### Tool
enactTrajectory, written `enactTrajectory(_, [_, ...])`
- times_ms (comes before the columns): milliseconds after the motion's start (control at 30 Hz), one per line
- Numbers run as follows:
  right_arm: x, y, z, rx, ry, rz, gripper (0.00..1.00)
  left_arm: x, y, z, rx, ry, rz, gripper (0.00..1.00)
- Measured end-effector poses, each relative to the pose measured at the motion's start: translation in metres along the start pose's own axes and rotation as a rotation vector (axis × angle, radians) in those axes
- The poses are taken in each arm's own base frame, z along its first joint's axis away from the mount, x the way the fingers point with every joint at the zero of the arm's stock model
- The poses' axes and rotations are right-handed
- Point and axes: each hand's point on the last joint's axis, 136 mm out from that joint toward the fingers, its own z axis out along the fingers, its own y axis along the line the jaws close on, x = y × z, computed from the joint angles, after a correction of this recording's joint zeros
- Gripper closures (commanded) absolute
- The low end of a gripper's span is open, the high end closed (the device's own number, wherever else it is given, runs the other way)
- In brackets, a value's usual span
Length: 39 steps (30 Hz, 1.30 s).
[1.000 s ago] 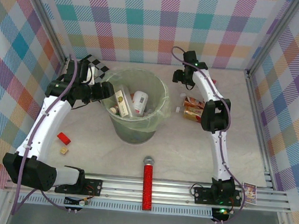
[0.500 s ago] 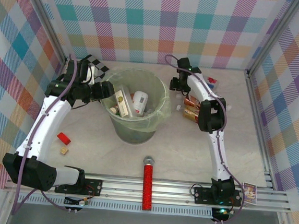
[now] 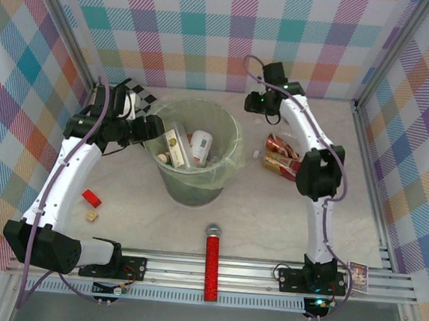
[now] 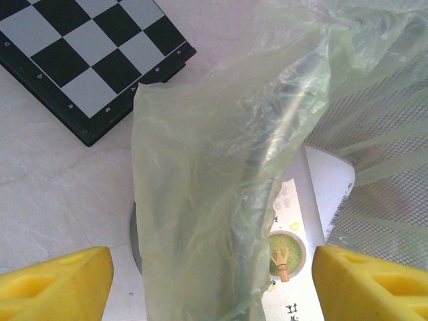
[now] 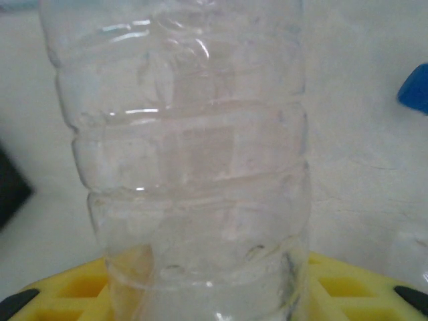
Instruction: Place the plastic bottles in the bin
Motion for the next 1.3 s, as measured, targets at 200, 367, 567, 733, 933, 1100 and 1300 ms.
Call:
enactTrajectory(200, [-0.024, 0.034, -0.132, -0.126, -0.171, -0.026, 0.62, -0.001, 0.003, 0.000, -0.016, -0.006, 0.001, 0.31])
enactTrajectory(367, [-0.006, 0.077, -0.205, -0.255, -0.224, -0.082, 0.63, -0.001, 0.003, 0.000, -0.018, -0.006, 0.004, 0.39])
enactTrajectory(567, [0.044, 0.159, -0.230, -0.417, -0.154, -0.197, 0.64, 0.001, -0.001, 0.001, -0.010, -0.002, 0.006, 0.48])
enactTrajectory(733, [0.083, 0.212, -0.224, -0.462, -0.054, -0.278, 0.64, 0.002, -0.003, 0.001, -0.007, 0.000, -0.003, 0.56])
enactTrajectory(933, [0.112, 0.246, -0.199, -0.439, 0.034, -0.326, 0.63, 0.002, -0.004, 0.001, -0.009, -0.002, -0.007, 0.59])
enactTrajectory(1100, [0.131, 0.243, -0.175, -0.375, 0.119, -0.319, 0.59, 0.002, -0.004, 0.001, -0.010, -0.003, -0.018, 0.60])
enactTrajectory(1300, [0.142, 0.236, -0.156, -0.320, 0.175, -0.300, 0.54, 0.002, -0.004, 0.001, -0.009, -0.003, -0.029, 0.61])
